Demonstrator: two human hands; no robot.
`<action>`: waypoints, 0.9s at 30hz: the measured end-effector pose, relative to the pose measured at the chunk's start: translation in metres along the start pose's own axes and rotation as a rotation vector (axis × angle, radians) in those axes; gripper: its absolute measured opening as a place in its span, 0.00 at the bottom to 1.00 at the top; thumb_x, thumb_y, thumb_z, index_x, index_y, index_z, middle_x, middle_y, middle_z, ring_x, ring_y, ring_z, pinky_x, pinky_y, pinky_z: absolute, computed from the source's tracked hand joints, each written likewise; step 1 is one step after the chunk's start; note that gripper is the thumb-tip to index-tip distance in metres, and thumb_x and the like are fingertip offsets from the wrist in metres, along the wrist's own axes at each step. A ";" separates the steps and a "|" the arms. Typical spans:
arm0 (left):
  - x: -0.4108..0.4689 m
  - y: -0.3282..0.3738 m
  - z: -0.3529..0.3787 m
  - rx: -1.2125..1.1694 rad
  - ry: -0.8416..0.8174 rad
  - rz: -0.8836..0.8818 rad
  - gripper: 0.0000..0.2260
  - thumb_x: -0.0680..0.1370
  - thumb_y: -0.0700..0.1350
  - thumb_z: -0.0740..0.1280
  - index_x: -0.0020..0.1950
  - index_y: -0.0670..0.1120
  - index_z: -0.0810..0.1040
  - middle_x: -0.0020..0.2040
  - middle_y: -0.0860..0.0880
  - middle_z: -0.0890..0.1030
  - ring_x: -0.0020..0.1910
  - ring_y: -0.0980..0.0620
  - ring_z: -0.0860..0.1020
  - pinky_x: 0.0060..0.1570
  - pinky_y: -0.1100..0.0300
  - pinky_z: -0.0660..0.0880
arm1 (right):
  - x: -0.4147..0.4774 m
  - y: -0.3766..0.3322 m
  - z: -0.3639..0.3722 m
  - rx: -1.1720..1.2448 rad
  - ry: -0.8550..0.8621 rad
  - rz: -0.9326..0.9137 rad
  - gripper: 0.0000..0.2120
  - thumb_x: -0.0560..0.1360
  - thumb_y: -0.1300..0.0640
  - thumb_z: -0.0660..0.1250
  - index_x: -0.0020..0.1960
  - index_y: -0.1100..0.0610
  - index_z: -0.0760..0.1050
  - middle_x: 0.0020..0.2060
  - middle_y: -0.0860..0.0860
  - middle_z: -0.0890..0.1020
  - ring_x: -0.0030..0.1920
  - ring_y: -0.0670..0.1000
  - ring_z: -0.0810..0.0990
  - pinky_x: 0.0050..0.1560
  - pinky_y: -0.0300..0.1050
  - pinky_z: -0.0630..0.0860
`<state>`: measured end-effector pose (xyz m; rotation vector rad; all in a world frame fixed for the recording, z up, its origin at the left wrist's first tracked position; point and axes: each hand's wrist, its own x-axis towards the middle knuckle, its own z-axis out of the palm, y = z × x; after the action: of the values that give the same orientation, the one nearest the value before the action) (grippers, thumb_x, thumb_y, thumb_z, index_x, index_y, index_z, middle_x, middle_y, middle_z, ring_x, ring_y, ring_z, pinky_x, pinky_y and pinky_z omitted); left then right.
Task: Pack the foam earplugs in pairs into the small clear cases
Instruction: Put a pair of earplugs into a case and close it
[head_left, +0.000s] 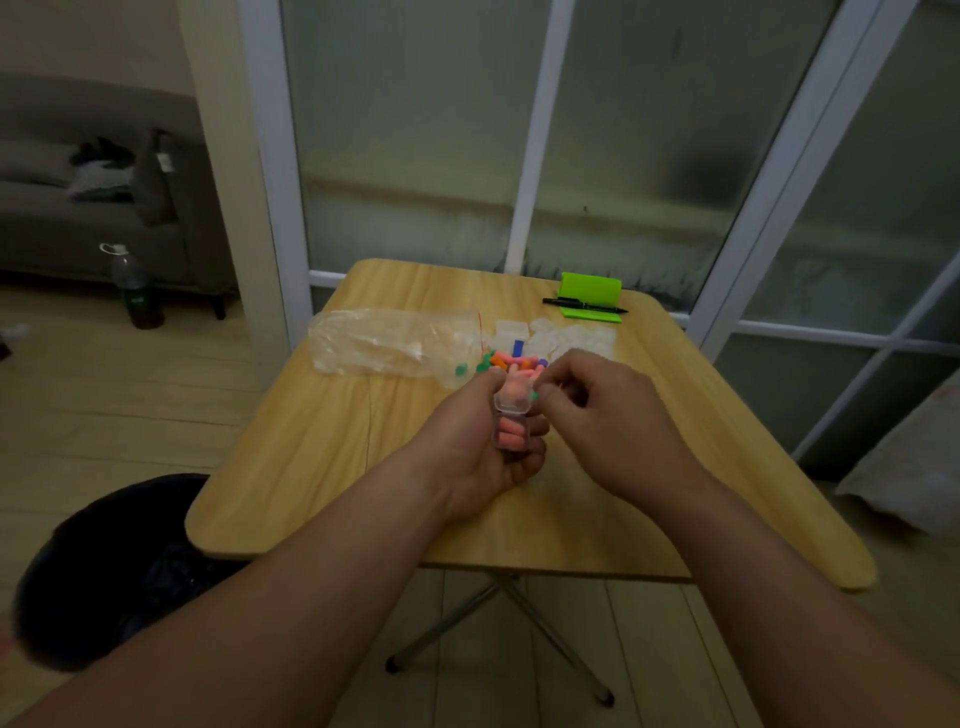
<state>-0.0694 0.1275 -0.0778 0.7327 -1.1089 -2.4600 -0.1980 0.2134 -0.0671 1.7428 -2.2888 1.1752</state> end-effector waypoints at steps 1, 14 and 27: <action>-0.001 0.000 0.000 0.006 -0.003 -0.006 0.18 0.85 0.58 0.55 0.54 0.46 0.76 0.34 0.50 0.66 0.29 0.55 0.64 0.32 0.61 0.68 | 0.001 0.001 0.000 0.018 0.041 0.023 0.05 0.81 0.55 0.68 0.53 0.47 0.81 0.40 0.44 0.81 0.41 0.44 0.79 0.39 0.43 0.74; 0.006 0.005 -0.013 -0.131 0.064 0.016 0.26 0.85 0.55 0.57 0.73 0.38 0.77 0.61 0.38 0.82 0.52 0.44 0.83 0.63 0.49 0.77 | -0.022 -0.024 0.030 -0.143 -0.106 -0.199 0.07 0.78 0.50 0.71 0.55 0.49 0.78 0.47 0.44 0.79 0.51 0.47 0.74 0.52 0.52 0.76; -0.004 -0.005 -0.006 -0.005 -0.067 0.078 0.15 0.83 0.33 0.58 0.67 0.38 0.78 0.52 0.38 0.84 0.47 0.47 0.86 0.54 0.53 0.82 | -0.021 0.000 0.012 0.077 -0.132 -0.038 0.33 0.77 0.49 0.75 0.77 0.40 0.63 0.63 0.39 0.78 0.60 0.45 0.81 0.59 0.52 0.82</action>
<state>-0.0634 0.1290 -0.0840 0.5983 -1.1335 -2.4363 -0.1857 0.2233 -0.0852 1.9373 -2.2987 1.1912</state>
